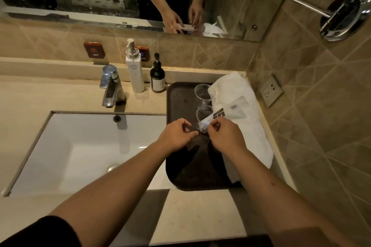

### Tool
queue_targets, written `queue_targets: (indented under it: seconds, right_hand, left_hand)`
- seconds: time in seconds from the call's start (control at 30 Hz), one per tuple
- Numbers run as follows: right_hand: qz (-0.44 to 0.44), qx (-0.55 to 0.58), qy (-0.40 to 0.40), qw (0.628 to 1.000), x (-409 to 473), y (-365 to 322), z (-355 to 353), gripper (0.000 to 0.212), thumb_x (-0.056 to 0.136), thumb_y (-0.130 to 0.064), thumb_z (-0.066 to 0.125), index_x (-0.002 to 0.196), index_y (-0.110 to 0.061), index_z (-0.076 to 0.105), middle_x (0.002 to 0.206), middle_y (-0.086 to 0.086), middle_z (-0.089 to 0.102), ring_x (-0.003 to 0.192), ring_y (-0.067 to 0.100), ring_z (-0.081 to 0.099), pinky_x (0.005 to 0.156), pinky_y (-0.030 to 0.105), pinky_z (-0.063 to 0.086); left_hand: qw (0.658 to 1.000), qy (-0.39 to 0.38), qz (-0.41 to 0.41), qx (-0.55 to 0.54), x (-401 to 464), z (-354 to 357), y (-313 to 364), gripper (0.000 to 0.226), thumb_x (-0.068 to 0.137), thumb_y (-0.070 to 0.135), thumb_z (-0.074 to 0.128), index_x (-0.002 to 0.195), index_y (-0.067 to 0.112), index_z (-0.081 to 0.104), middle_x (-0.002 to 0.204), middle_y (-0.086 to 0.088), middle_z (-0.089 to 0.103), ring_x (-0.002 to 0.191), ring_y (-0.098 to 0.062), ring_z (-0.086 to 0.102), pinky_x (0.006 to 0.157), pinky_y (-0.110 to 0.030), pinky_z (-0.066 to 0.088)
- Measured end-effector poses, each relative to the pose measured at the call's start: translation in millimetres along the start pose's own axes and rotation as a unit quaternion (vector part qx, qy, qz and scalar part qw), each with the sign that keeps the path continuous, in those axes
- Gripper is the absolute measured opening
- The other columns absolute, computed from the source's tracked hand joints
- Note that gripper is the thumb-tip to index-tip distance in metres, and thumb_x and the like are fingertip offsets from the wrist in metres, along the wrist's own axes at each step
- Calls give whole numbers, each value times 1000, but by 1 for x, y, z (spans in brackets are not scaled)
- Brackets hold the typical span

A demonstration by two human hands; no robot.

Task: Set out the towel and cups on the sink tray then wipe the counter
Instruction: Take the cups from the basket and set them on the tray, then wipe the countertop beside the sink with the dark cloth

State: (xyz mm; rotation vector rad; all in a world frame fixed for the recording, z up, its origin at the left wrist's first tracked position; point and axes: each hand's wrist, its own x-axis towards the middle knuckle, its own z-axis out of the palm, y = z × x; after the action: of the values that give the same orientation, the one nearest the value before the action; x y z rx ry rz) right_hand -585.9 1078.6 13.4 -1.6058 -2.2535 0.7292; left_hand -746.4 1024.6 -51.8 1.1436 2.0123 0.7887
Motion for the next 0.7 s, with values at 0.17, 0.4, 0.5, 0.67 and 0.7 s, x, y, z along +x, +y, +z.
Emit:
queue_targets:
  seconds: [0.17, 0.4, 0.5, 0.67, 0.7]
  right_hand:
    - [-93, -48, -63, 992, -29, -41, 16, 13, 97, -37, 59, 91, -26, 62, 79, -6, 66, 69, 8, 58, 54, 20, 38]
    - [-225, -102, -145, 958, -72, -122, 65, 19, 96, -44, 58, 107, -30, 64, 100, -8, 65, 77, 9, 60, 67, 25, 53]
    - [-267, -125, -172, 940, -87, -160, 94, 23, 96, -46, 56, 110, -30, 63, 103, -7, 66, 84, 12, 62, 77, 33, 58]
    - [-329, -158, -187, 912, -111, -233, 153, 24, 94, -47, 54, 108, -29, 64, 102, -5, 67, 84, 15, 61, 73, 34, 54]
    - [-334, -162, -194, 908, -117, -250, 167, 25, 94, -47, 54, 109, -30, 64, 103, -6, 67, 85, 15, 61, 73, 34, 54]
  left_hand:
    - [998, 35, 10, 46, -67, -54, -16, 23, 88, 51, 69, 97, 33, 58, 87, 15, 60, 76, -4, 59, 61, -17, 43]
    - [991, 92, -45, 88, -173, -152, -72, 30, 87, 54, 68, 105, 29, 66, 98, 10, 68, 83, -5, 63, 64, -19, 43]
    - [985, 119, -72, 106, -208, -194, -107, 29, 87, 55, 67, 103, 31, 66, 97, 12, 68, 82, -4, 63, 64, -20, 43]
    - [974, 145, -117, 126, -250, -264, -182, 28, 88, 53, 66, 104, 30, 65, 94, 15, 64, 80, -2, 59, 64, -20, 42]
    - [973, 146, -127, 124, -256, -278, -200, 29, 88, 53, 66, 104, 29, 66, 95, 14, 64, 81, -3, 59, 64, -20, 42]
